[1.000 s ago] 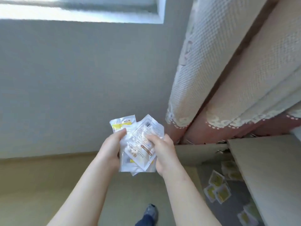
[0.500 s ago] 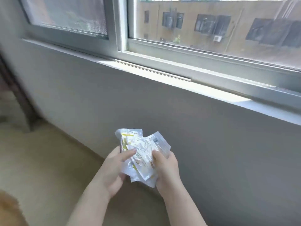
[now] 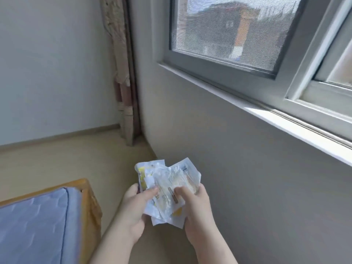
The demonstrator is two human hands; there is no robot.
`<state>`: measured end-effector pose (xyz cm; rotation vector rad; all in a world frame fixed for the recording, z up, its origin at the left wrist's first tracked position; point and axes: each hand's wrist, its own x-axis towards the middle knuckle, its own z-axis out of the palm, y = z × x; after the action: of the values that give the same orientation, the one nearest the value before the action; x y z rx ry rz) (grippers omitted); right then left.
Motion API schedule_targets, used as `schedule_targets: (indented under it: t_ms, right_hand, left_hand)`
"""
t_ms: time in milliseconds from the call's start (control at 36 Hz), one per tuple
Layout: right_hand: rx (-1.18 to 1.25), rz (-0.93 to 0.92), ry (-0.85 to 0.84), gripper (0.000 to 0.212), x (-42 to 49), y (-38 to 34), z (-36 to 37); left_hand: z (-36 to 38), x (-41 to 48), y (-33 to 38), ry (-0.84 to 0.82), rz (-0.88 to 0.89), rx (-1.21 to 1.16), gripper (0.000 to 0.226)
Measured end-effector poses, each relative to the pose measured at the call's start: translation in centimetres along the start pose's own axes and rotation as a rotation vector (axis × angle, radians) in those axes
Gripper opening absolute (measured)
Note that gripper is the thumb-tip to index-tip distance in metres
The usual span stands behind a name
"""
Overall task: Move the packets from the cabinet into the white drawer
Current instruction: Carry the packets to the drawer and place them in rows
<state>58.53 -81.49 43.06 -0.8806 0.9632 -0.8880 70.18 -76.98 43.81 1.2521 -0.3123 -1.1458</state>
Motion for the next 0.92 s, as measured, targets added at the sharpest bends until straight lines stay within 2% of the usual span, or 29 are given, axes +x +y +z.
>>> schedule_targets:
  t_ms: [56, 111, 278, 361, 417, 500, 639, 750, 917]
  right_hand:
    - [-0.025, -0.011, -0.034, 0.040, 3.6, -0.6, 1.1]
    - [-0.054, -0.035, -0.078, 0.039, 7.2, -1.4, 2.1]
    - [-0.082, -0.020, -0.248, 0.016, 17.9, -4.4, 5.3]
    - [-0.107, 0.036, -0.319, 0.034, 22.5, -4.8, 8.1]
    - [-0.132, 0.075, -0.376, 0.040, 24.9, -4.5, 10.1]
    - [-0.181, 0.125, -0.437, 0.038, 28.0, -3.9, 12.9]
    - [-0.224, 0.186, -0.463, 0.043, 34.2, -3.1, 18.3]
    - [-0.236, 0.205, -0.481, 0.026, 40.0, -2.6, 23.9]
    - [-0.223, 0.226, -0.537, 0.024, 47.8, -3.6, 35.1]
  left_hand:
    - [0.3, 3.1, 1.1, 0.034, 0.022, -0.015, 0.010]
    - [0.8, 6.3, 2.3, 0.064, 0.026, -0.019, 0.008]
    - [1.9, 15.2, 6.5, 0.173, 0.043, -0.035, 0.021]
    - [1.2, 18.8, 8.6, 0.259, 0.073, -0.063, 0.022]
    - [0.0, 20.8, 9.7, 0.314, 0.074, -0.077, 0.022]
    - [-2.1, 23.8, 10.9, 0.387, 0.062, -0.103, 0.024]
    - [-5.2, 30.1, 13.7, 0.445, 0.058, -0.127, 0.020]
    - [-8.3, 36.2, 17.3, 0.459, 0.083, -0.128, 0.018]
    - [-13.9, 44.5, 25.6, 0.491, 0.140, -0.121, 0.021]
